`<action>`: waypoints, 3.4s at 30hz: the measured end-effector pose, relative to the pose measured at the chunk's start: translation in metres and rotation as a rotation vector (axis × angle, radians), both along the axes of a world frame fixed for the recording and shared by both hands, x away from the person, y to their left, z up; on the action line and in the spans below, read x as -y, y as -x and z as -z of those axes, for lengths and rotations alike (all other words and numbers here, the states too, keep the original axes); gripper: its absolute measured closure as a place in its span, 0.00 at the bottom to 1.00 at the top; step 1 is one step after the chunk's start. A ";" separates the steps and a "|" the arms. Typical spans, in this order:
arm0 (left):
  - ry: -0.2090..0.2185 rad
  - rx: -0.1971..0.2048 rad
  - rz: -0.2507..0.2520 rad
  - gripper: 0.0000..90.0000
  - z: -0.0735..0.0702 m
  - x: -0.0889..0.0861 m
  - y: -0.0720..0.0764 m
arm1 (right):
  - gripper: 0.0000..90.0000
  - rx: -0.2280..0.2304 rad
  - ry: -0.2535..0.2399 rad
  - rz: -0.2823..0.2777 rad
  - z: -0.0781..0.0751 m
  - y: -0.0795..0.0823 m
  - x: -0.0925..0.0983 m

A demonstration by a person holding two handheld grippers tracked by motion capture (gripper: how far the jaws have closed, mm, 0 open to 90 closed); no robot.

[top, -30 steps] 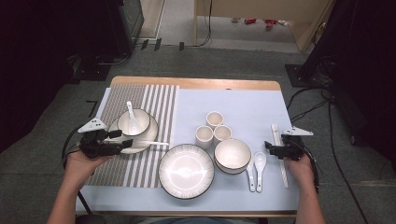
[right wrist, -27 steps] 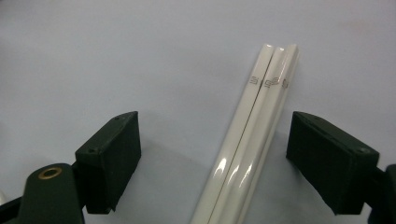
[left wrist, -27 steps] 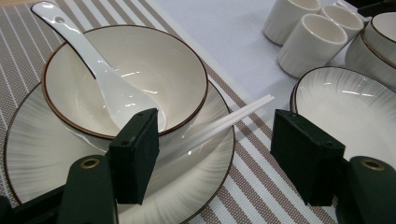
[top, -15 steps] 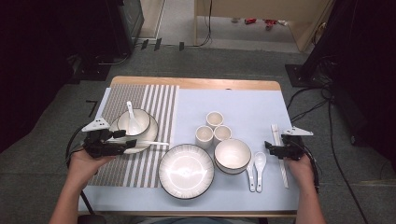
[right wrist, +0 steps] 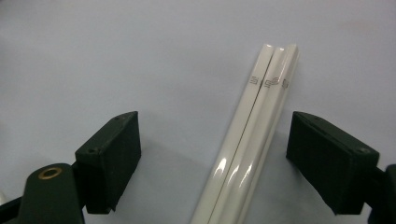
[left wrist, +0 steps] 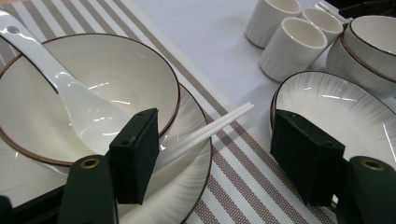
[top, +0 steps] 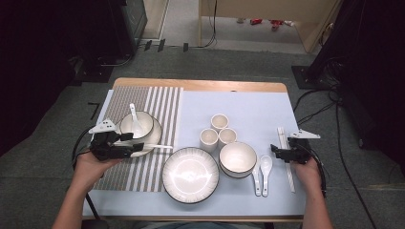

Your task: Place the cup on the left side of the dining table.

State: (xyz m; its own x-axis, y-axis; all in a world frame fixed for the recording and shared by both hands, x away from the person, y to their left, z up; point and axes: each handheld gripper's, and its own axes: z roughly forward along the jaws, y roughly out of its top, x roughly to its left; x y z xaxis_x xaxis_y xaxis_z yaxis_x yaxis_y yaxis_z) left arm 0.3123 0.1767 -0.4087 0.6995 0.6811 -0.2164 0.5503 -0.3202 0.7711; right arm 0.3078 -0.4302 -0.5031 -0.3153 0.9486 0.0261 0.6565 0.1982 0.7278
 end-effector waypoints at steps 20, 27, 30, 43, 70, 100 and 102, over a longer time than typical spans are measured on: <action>-0.012 0.009 0.071 0.36 -0.008 0.023 -0.006 | 0.19 0.000 -0.001 0.000 0.000 0.000 0.000; -0.030 0.006 0.090 0.36 -0.007 0.032 -0.010 | 0.19 0.000 -0.001 -0.001 0.000 0.000 0.000; -0.037 0.004 0.099 0.36 -0.008 0.036 -0.011 | 0.19 0.000 -0.001 0.000 0.000 0.000 0.000; -0.037 0.002 0.123 0.35 -0.012 0.045 -0.019 | 0.19 0.000 -0.001 0.000 0.000 0.000 0.000; -0.018 -0.033 0.198 0.29 -0.011 0.066 -0.032 | 0.19 0.000 -0.001 0.000 0.000 0.000 0.000; -0.015 -0.024 0.235 0.29 -0.005 0.091 -0.040 | 0.19 0.000 -0.001 0.000 0.000 0.000 0.000; -0.019 -0.020 0.239 0.29 -0.005 0.094 -0.039 | 0.19 0.000 0.000 0.000 0.000 0.000 0.000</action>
